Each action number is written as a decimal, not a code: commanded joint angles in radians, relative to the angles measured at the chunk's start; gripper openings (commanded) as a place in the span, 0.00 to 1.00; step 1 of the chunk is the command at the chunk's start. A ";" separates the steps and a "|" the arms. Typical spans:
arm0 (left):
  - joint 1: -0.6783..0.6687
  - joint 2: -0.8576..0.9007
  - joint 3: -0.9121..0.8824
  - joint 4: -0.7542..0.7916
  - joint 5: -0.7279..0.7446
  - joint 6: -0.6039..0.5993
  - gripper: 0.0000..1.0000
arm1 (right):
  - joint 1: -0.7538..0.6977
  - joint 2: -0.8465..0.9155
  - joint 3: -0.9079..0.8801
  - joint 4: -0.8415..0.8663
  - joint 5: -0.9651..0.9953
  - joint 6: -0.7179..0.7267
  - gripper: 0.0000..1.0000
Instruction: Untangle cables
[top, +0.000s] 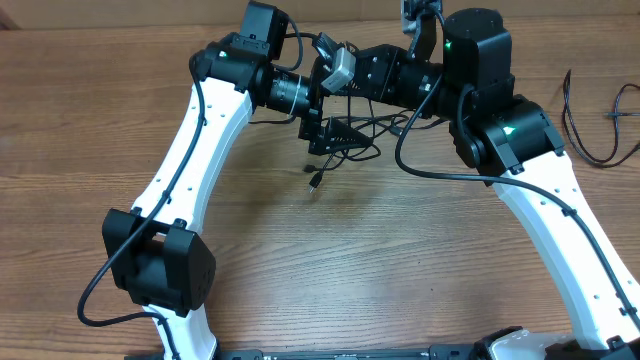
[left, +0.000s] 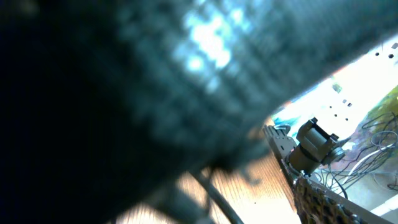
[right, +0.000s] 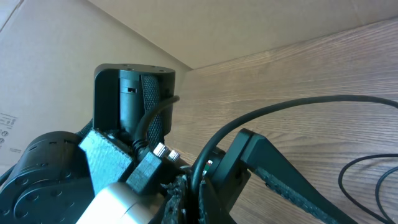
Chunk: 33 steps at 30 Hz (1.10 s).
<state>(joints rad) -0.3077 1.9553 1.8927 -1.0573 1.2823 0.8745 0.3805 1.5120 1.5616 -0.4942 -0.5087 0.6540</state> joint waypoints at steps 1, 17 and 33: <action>0.008 -0.003 0.013 0.000 0.001 0.008 1.00 | 0.010 -0.011 0.010 0.011 -0.011 0.000 0.04; 0.005 -0.003 0.013 -0.038 -0.093 0.008 0.52 | 0.010 -0.011 0.010 0.011 -0.008 0.000 0.04; 0.006 -0.003 0.013 -0.061 -0.222 -0.069 0.10 | 0.010 -0.012 0.010 0.040 -0.005 0.001 0.04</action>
<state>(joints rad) -0.3050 1.9545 1.8946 -1.0985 1.1683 0.8589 0.3801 1.5124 1.5612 -0.4980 -0.4713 0.6544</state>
